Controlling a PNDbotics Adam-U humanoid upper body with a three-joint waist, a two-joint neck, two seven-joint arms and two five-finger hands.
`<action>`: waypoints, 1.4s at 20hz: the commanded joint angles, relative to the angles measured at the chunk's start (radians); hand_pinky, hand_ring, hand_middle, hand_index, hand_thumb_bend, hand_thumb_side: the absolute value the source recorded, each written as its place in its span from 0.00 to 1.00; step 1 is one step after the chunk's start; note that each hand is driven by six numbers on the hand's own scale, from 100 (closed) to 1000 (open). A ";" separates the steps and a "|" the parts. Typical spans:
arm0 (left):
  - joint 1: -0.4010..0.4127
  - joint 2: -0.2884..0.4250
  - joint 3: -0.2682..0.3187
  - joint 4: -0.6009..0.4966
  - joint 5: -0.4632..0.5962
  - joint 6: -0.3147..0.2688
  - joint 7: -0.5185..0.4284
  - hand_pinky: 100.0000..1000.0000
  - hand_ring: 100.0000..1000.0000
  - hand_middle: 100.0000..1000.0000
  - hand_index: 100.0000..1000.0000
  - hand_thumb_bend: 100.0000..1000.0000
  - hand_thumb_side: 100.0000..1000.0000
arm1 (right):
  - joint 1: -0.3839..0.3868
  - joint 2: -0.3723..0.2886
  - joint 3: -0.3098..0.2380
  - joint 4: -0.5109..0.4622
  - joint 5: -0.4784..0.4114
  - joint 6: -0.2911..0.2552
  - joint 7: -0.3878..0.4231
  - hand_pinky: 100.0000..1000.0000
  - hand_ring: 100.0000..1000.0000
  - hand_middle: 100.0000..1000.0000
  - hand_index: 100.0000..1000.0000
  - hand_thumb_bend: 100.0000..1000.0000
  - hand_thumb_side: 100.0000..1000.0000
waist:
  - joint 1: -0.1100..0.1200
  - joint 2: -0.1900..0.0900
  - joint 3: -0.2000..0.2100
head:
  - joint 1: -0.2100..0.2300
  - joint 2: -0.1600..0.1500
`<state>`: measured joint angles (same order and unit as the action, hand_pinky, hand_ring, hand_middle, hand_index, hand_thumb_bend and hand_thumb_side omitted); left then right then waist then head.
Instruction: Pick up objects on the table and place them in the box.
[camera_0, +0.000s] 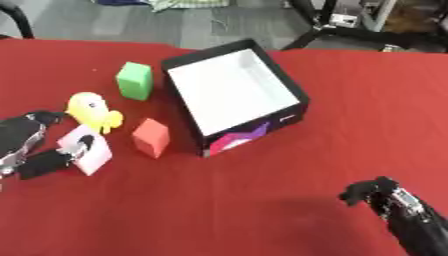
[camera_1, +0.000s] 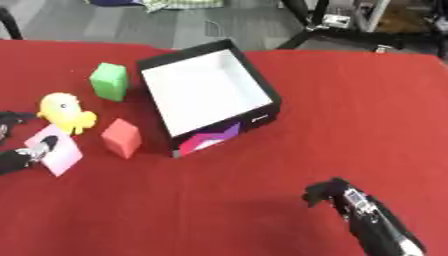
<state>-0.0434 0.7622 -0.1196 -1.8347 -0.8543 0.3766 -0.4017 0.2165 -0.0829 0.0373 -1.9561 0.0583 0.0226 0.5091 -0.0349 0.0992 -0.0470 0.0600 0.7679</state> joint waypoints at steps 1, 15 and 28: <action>-0.013 0.009 -0.003 0.021 -0.004 -0.004 -0.010 0.76 0.70 0.79 0.95 0.24 1.00 | -0.003 -0.009 -0.002 -0.010 0.007 -0.001 -0.001 1.00 0.72 0.46 0.67 0.00 1.00 | 0.010 -0.018 0.000 | -0.001 0.002; -0.017 -0.016 -0.033 0.077 0.003 -0.035 -0.034 0.72 0.56 0.62 0.81 0.00 0.35 | 0.001 -0.009 0.000 -0.009 0.009 -0.002 0.001 1.00 0.72 0.46 0.67 0.00 1.00 | 0.009 -0.019 -0.003 | -0.002 0.002; -0.227 0.045 0.007 -0.164 0.250 -0.038 0.103 0.71 0.46 0.50 0.75 0.00 0.17 | 0.008 -0.013 0.005 -0.006 0.010 -0.002 0.005 1.00 0.72 0.46 0.67 0.00 1.00 | 0.012 -0.029 -0.011 | 0.004 0.002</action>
<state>-0.2524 0.7671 -0.1150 -1.9727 -0.6304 0.3493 -0.3011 0.2244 -0.0836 0.0387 -1.9532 0.0663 0.0226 0.5113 -0.0349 0.0956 -0.0584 0.0604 0.7705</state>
